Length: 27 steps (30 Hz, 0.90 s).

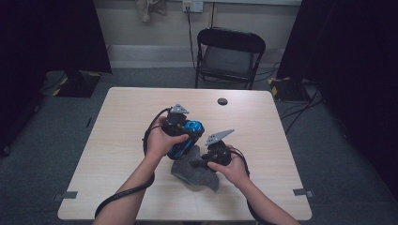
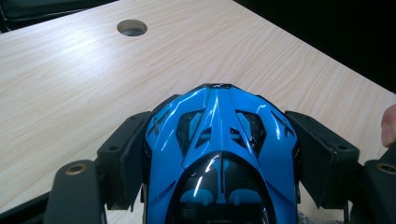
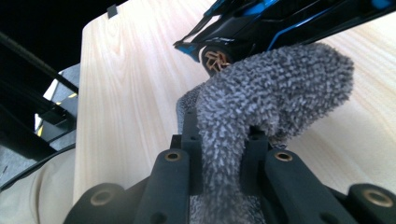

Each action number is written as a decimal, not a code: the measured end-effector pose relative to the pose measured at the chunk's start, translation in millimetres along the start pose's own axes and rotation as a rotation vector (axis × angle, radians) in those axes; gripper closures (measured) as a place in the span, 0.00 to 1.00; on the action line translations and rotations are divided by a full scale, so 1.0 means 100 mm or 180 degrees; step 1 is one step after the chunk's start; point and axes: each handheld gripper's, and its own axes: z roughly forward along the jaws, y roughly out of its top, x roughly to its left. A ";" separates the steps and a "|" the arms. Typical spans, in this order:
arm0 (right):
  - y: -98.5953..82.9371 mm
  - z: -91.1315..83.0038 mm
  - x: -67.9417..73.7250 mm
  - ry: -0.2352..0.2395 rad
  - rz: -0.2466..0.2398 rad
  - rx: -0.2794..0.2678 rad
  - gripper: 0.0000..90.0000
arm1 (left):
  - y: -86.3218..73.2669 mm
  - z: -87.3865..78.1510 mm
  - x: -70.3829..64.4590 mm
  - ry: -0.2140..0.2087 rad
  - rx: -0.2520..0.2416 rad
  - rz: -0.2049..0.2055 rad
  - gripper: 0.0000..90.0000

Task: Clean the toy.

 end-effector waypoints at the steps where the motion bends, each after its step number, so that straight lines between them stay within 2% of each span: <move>1: 0.00 0.00 0.00 0.0017 -0.0004 0.0013 0.86 | 0.00 0.00 0.00 0.0004 -0.0005 0.0006 0.29; 4: -0.03 -0.01 -0.01 -0.0006 -0.0008 0.0075 0.86 | 0.00 -0.02 0.00 -0.0005 -0.0005 0.0011 0.29; 7: -0.06 -0.08 -0.09 -0.0078 0.0069 0.0049 0.86 | -0.01 -0.06 0.00 -0.0005 0.0008 0.0033 0.29; 14: -0.11 -0.40 -0.35 -0.0482 0.0273 -0.0131 0.86 | -0.09 -0.12 -0.03 -0.0063 0.0038 0.0066 0.29; 20: -0.06 -0.59 -0.47 -0.0674 0.0375 -0.0283 0.86 | -0.16 -0.07 -0.08 -0.0146 0.0101 0.0093 0.29; 23: -0.01 -0.58 -0.47 -0.0687 0.0353 -0.0308 0.86 | -0.18 -0.03 -0.13 -0.0203 0.0142 0.0116 0.29; 27: 0.06 -0.52 -0.42 -0.0574 0.0284 -0.0338 0.86 | -0.21 0.04 -0.16 -0.0238 0.0178 0.0125 0.29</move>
